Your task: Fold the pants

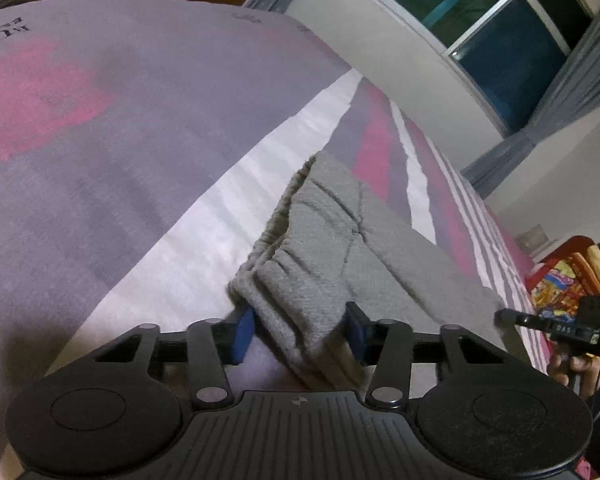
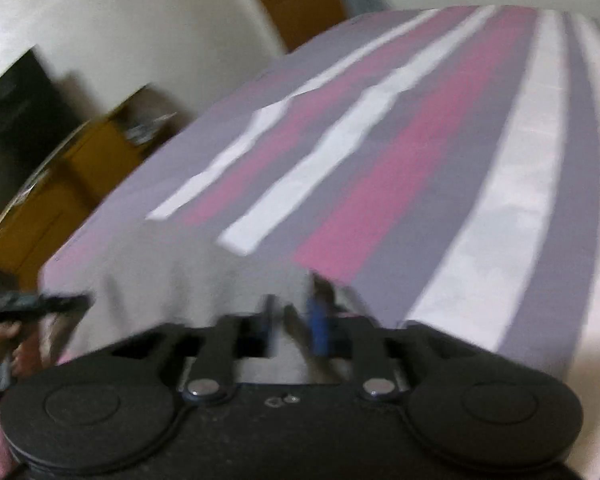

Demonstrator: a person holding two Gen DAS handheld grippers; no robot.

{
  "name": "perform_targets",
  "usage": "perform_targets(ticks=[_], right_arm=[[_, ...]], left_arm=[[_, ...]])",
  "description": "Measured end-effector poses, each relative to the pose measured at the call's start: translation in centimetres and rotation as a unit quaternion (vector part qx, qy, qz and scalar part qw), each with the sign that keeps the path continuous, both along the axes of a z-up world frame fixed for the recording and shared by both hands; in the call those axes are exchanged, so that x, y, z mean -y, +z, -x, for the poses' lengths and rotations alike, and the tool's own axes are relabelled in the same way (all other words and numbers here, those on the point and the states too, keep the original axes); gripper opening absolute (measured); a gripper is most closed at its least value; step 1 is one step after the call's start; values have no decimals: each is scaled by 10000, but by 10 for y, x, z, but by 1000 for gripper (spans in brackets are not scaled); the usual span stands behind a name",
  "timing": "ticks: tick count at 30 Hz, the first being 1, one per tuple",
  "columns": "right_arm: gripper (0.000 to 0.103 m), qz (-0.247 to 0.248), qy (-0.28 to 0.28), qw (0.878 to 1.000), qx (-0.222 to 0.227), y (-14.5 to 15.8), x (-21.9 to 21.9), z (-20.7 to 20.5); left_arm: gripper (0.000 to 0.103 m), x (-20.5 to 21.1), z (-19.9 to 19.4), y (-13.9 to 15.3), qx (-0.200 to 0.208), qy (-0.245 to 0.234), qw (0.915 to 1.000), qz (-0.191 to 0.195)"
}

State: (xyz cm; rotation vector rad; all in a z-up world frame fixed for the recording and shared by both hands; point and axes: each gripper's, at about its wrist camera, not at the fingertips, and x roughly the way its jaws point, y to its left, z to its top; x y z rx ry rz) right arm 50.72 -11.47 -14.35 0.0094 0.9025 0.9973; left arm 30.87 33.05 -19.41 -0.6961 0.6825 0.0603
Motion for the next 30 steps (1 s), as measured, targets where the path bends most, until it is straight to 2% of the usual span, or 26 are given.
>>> perform_targets(ticks=[3, 4, 6, 7, 9, 11, 13, 15, 16, 17, 19, 22, 24, 25, 27, 29, 30], right_arm=[[18, 142, -44, 9999, 71, -5, -8, -8], [26, 277, -212, 9993, 115, -8, -11, -14], [27, 324, -226, 9991, -161, -16, -15, -28], [22, 240, -141, 9990, -352, -18, -18, -32], [13, 209, -18, 9995, -237, -13, -24, -28], [3, 115, -17, 9998, 173, 5, -27, -18], [3, -214, -176, 9986, 458, 22, -23, -13], [3, 85, -372, 9981, 494, 9, -28, -19], [3, 617, -485, 9962, 378, -11, -34, -23], [3, 861, -527, 9944, 311, -25, -37, -23], [6, 701, -833, 9936, 300, -22, -34, -17], [18, 266, -1347, 9872, 808, 7, -11, 18], [18, -116, -1614, 9830, 871, 19, 13, 44], [18, -158, -1651, 9817, 939, 20, 23, 59], [19, 17, -1689, 9814, 909, 11, 26, 73], [18, 209, -1888, 9802, 567, -8, 36, 77], [17, 304, -2052, 9771, 471, -16, 51, 80]], left_arm=[[46, -1, 1, -3, 78, -14, 10000, 12], [46, -1, 1, -4, 88, -10, 10000, 28], [46, -2, 1, -4, 88, -2, 9999, 99], [46, -3, 1, -4, 86, -4, 9999, 107], [43, -3, 2, -3, 127, -4, 9999, 54], [38, -5, 9, 3, 385, 80, 9992, 82], [37, -5, 16, 10, 575, 144, 9982, -33], [37, -2, 10, 1, 266, 69, 9993, -268], [37, -5, 9, -5, 224, 88, 9996, -159], [37, -8, 9, -7, 229, 114, 9997, -46], [43, -10, 11, -3, 141, 108, 9998, 23], [51, -5, 27, 17, 88, 97, 9990, -416], [51, 5, 44, 41, 271, 363, 9942, -977], [51, 15, 45, 54, 451, 281, 9900, -1305], [52, 39, 27, 70, 637, -99, 9867, -1490], [58, 61, 0, 71, 399, -577, 9863, -1496], [59, 74, -16, 66, 147, -812, 9836, -1602]])
